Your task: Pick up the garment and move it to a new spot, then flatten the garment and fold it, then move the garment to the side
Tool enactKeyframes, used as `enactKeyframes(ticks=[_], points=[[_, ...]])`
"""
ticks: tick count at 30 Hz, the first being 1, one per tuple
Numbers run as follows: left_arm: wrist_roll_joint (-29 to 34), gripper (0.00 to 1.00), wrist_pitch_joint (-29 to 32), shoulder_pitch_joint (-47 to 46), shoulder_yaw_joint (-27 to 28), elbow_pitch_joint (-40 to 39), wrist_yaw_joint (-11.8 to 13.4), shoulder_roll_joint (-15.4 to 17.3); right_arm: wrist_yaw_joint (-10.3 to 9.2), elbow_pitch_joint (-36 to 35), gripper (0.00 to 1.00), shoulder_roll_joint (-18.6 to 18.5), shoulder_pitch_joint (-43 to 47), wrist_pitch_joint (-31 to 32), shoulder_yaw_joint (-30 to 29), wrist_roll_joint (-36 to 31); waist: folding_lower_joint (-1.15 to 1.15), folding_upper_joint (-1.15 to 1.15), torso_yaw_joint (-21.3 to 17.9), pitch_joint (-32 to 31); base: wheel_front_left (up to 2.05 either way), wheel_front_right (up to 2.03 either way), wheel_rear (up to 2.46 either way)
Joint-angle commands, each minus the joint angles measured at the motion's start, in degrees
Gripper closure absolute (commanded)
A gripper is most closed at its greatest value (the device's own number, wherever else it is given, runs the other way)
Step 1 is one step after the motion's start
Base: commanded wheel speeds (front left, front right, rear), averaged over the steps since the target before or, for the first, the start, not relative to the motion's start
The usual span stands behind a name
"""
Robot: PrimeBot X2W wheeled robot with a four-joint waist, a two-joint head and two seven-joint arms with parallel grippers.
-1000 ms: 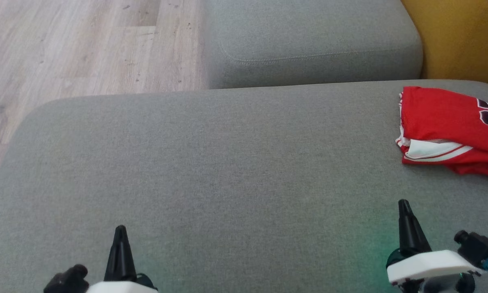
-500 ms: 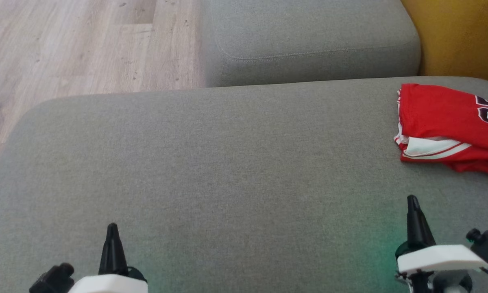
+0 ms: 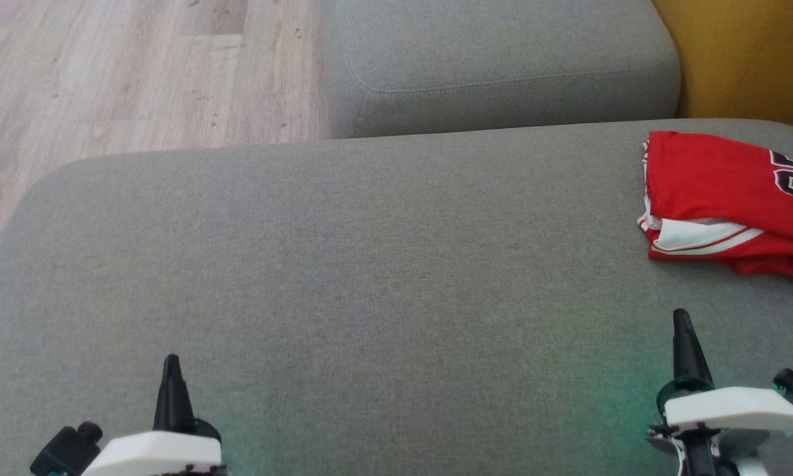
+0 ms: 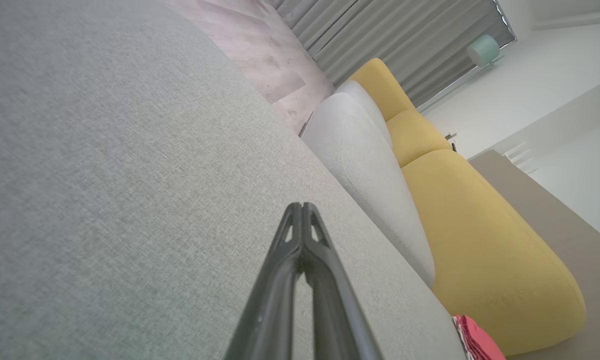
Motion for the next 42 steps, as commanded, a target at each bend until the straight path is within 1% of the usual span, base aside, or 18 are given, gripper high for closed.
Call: enactKeyframes(ticks=[1,42], points=[[-1.7,1.0,0.4,-3.2,1.8,-1.5,-0.6,0.8,-0.02,-2.0,1.0,-1.1,-3.2,0.4,0.3,1.7,0.0,0.0,0.0,0.0,0.0,0.0,0.0],[-28.9,1.0,7.2,-8.2,7.5,0.6,-4.6,0.8,-0.04,-2.2,1.0,-1.2,-6.7,7.1,-3.4,29.2,-0.01,0.0,-1.3,1.3,0.0,0.0,0.0]])
